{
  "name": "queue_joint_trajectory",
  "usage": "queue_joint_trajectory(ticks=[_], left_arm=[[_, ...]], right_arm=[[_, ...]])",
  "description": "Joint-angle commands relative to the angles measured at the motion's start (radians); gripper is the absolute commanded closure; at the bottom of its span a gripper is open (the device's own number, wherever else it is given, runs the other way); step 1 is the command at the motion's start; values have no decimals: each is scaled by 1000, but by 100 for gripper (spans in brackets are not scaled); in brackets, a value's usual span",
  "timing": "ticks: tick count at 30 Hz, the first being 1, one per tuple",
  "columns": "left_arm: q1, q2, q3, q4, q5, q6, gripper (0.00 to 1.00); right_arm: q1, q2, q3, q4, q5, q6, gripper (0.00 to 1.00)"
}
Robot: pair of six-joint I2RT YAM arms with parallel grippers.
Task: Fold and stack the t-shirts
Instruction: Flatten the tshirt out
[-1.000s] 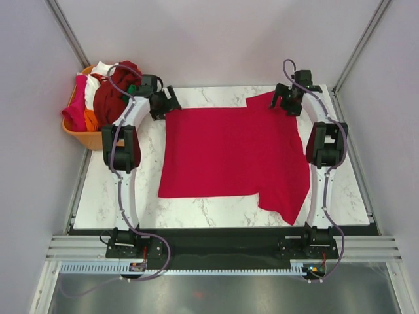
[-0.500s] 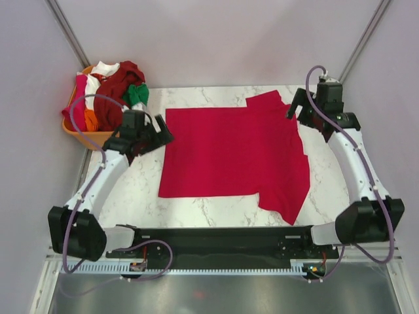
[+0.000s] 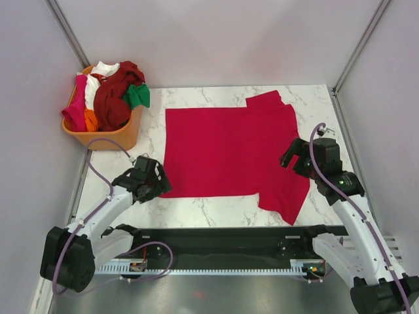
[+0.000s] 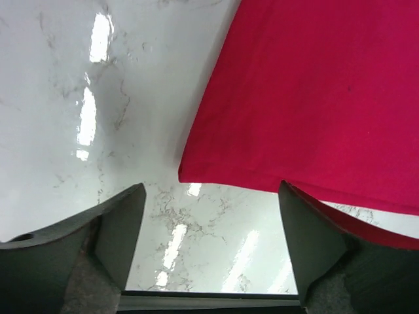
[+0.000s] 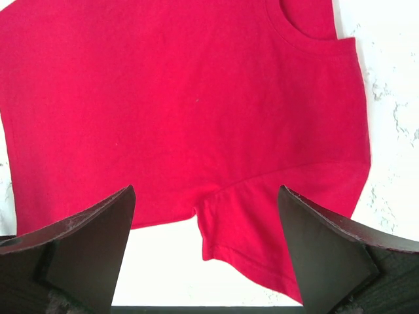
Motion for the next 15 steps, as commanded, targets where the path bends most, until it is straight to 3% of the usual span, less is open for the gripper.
queue_joint_trajectory(ticks=[1,9,11,15], left_arm=[[2,2,-41,92,12,-104,14],[2,39,-69,157,-6,-100,24],[2,55,-72,170,-13,-97,30],[2,80,-75,210,2,-76,60]], right_arm=[[3,-4,-13,-21,12,17,2],[3,38,17,-40,23,-16,2],[3,39,14,-41,26,-16,2],[3,44,-19,-40,17,2,2]])
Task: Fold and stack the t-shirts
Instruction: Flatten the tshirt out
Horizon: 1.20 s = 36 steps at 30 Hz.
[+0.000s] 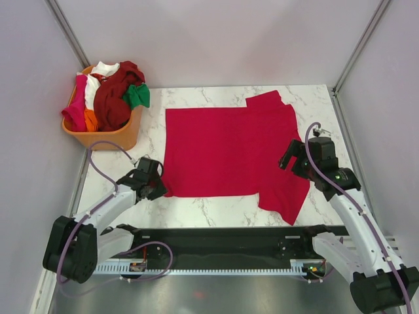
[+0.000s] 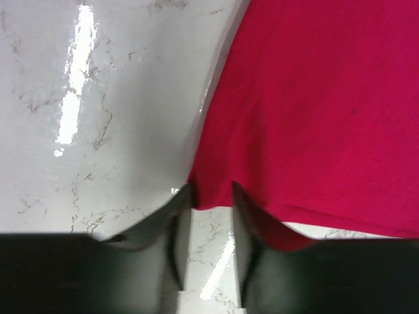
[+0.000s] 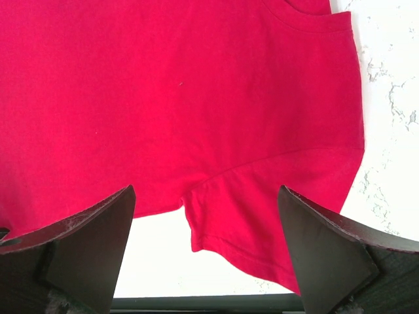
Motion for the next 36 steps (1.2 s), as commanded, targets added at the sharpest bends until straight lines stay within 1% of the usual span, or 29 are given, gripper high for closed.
queue_joint_trajectory(ticks=[1,2,4,6,8,9,10,12,13,15,16,17,18,19,21,23,24,25,30,32,36], left_arm=[[2,11,-5,76,-7,-3,70],[2,9,-3,78,-1,0,76],[2,11,-2,82,3,9,92],[2,6,1,82,8,17,98],[2,1,0,82,5,22,98],[2,-5,-2,85,2,25,98],[2,-8,-3,88,2,26,98],[2,-17,-5,90,2,28,98],[2,-20,-6,91,2,29,98],[2,-29,-13,96,3,34,98],[2,-40,-14,98,5,34,98],[2,-43,-19,101,11,35,98],[2,-46,-19,104,11,37,98],[2,-52,-22,105,14,38,98],[2,-55,-23,110,17,41,98],[2,-55,-23,110,19,41,98],[2,-55,-23,111,20,41,98],[2,-55,-25,111,22,43,98],[2,-49,-23,114,26,45,98],[2,-49,-23,114,28,46,98],[2,-43,-25,116,34,48,98]], right_arm=[[1,10,-25,-1,12,13,2],[2,21,-37,-7,17,19,2],[-4,61,-39,-27,31,22,2],[-8,72,-36,-51,34,47,2],[-19,47,-39,-78,42,94,2],[-45,36,-43,-91,31,172,2],[-60,26,-51,-102,-60,202,2],[-80,21,-88,-105,-191,235,2],[-79,25,-92,-151,-219,239,2],[-62,4,-108,-197,-199,248,2],[-56,-10,-153,-223,-222,280,2],[-51,-43,-190,-211,-259,301,2],[-30,-65,-239,-181,-305,330,3],[-16,-80,-335,-117,-348,385,5],[24,-76,-384,-104,-328,404,8],[45,-41,-399,-130,-261,388,13],[50,-33,-399,-134,-241,384,13],[51,-30,-393,-142,-224,378,18],[50,10,-350,-144,-117,351,18],[50,30,-326,-141,-106,342,18],[50,21,-249,-162,-37,306,18]])
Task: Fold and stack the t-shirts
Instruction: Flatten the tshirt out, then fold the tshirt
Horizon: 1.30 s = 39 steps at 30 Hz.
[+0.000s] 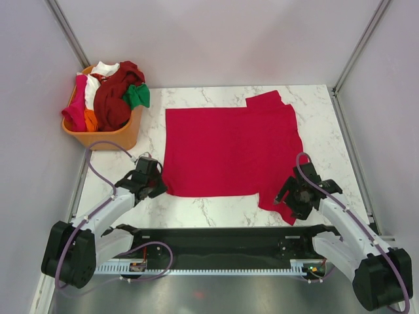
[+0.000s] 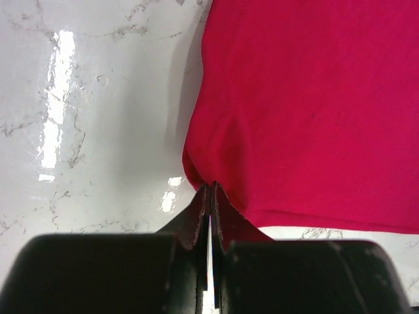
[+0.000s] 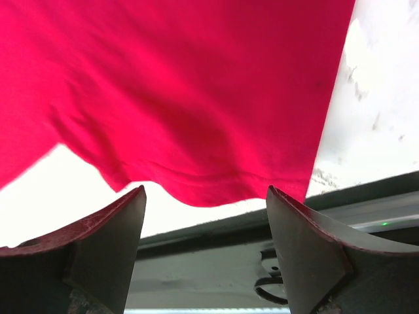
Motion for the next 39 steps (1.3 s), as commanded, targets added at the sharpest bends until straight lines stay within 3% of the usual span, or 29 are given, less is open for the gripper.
queue_joint_trajectory(ticks=[1,8,11,14,15,16,21,22,23,27,34,39], left_arm=[[2,-6,-4,35,6,31,98],[2,5,1,35,7,32,98],[2,2,1,35,7,32,98],[2,5,1,37,7,31,98],[2,5,1,35,6,32,98],[2,5,1,37,7,31,98],[2,9,4,37,7,32,98],[2,11,3,35,9,32,98],[2,11,3,35,9,32,98],[2,9,3,37,9,32,98],[2,14,4,37,9,32,98],[2,15,6,35,6,32,98]], right_arm=[[3,-18,97,-8,118,-31,18],[3,45,55,44,120,-68,25],[5,57,13,84,98,-64,37],[3,53,-3,98,98,-70,55],[5,50,-1,98,100,-70,65],[5,44,-3,96,98,-73,67],[5,41,-20,110,75,-91,68],[5,42,-27,118,64,-94,64],[5,42,-32,124,55,-100,51],[5,25,-40,133,28,-119,36],[29,36,-53,144,5,-143,36],[51,57,-90,162,1,-153,44]])
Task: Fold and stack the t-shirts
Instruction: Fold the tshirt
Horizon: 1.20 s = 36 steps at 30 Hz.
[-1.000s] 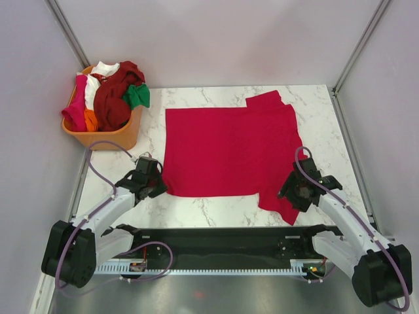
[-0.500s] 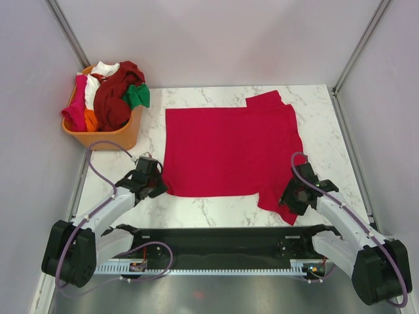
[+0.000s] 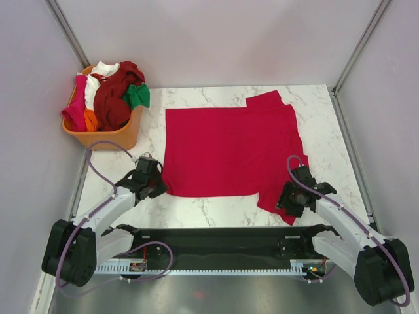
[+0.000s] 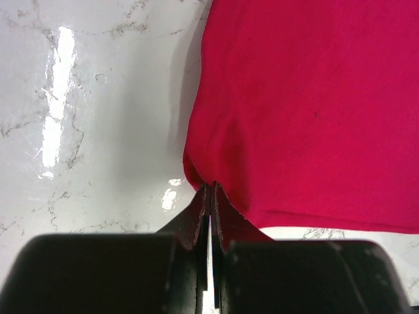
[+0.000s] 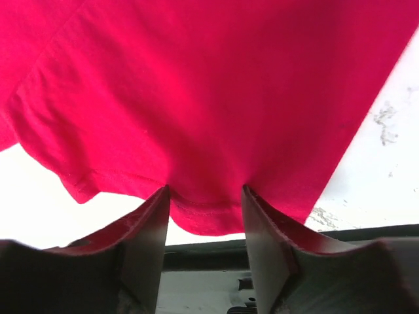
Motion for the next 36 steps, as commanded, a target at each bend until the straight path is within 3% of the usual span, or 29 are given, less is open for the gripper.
queue_joint_trajectory(ticks=[1,4,5,8,12,19,26,36], left_arm=[[2,3,6,31,1,30,98],[2,4,6,29,-2,30,98],[2,6,4,31,-2,30,98],[2,7,7,31,-3,30,98],[2,7,9,28,-3,30,98],[2,-161,-45,-35,4,-47,98],[1,-365,-34,-190,-8,-139,98],[1,-387,118,-311,-34,-127,98]], right_arm=[[20,19,-32,34,-16,-17,47],[30,57,-56,66,-27,-22,58],[33,66,-58,74,-26,-20,68],[34,71,-55,74,-17,-19,83],[34,73,-49,68,-14,-22,90],[40,24,27,-5,35,-33,99],[40,-73,109,-113,84,-19,100],[38,-85,264,-147,159,-29,100]])
